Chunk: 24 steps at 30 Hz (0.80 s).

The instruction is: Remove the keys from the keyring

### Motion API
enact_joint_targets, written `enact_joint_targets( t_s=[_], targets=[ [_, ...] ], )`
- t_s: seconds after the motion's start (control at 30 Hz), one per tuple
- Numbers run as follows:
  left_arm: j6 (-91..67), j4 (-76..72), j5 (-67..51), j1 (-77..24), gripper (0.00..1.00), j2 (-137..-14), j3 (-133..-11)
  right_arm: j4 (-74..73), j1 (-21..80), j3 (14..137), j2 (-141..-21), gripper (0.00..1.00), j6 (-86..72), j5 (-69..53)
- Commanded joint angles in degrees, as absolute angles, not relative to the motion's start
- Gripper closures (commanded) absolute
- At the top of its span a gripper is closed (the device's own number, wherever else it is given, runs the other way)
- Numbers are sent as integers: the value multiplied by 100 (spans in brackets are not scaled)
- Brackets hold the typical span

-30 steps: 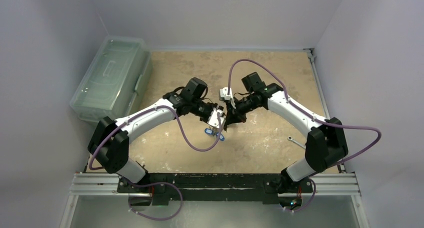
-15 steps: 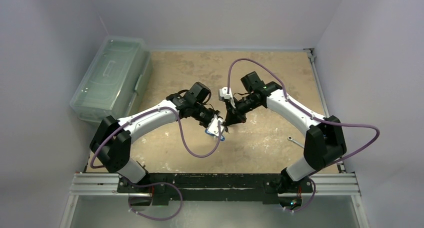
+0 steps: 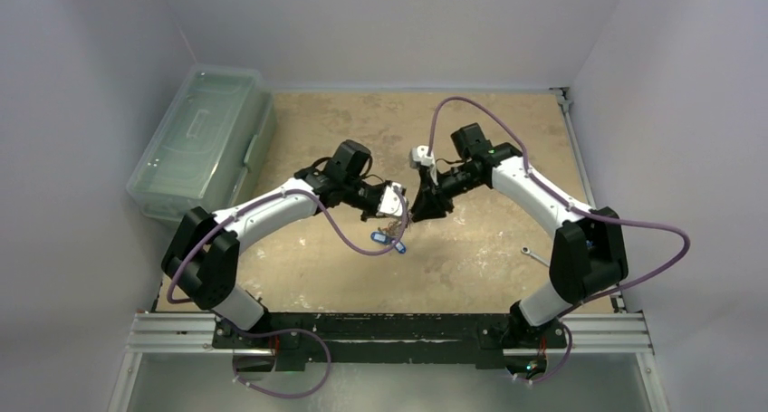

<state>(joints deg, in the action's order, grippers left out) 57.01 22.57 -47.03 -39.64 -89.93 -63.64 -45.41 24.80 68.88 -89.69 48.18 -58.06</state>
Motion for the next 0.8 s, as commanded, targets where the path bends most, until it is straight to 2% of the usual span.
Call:
enact_joint_targets(
  t_s=[0.0, 0.1, 0.23, 0.3, 0.33, 0.4, 0.63, 0.7, 0.77],
  targets=[
    [3921, 794, -5345, -3713, 100, -8707, -6039, -4392, 2150, 6885, -8762, 66, 4803, -6265],
    [3278, 188, -5331, -3684, 100, -8634, -5819, -3677, 2155, 6560, -8491, 58, 4297, -6219],
    [2589, -452, -5338, -3570, 100, -8558, -5622, -2984, 2149, 6257, -8289, 56, 3815, -6033],
    [2314, -678, -5328, -3554, 100, -8535, -5539, -2691, 2146, 6138, -8301, 49, 3600, -6027],
    [2229, -746, -5326, -3555, 100, -8527, -5515, -2544, 2148, 6078, -8297, 42, 3512, -6040],
    [2034, -845, -5315, -3554, 100, -8504, -5485, -2299, 2149, 5983, -8303, 41, 3369, -6085],
    [1677, -1061, -5258, -3537, 100, -8431, -5435, -1595, 2148, 5748, -8361, 50, 3111, -5883],
    [1606, -1124, -5237, -3529, 100, -8414, -5409, -1491, 2153, 5724, -8372, 62, 3102, -5901],
    [1438, -1278, -5192, -3468, 100, -8403, -5369, -1484, 2152, 5700, -8376, 85, 3138, -5883]
  ],
)
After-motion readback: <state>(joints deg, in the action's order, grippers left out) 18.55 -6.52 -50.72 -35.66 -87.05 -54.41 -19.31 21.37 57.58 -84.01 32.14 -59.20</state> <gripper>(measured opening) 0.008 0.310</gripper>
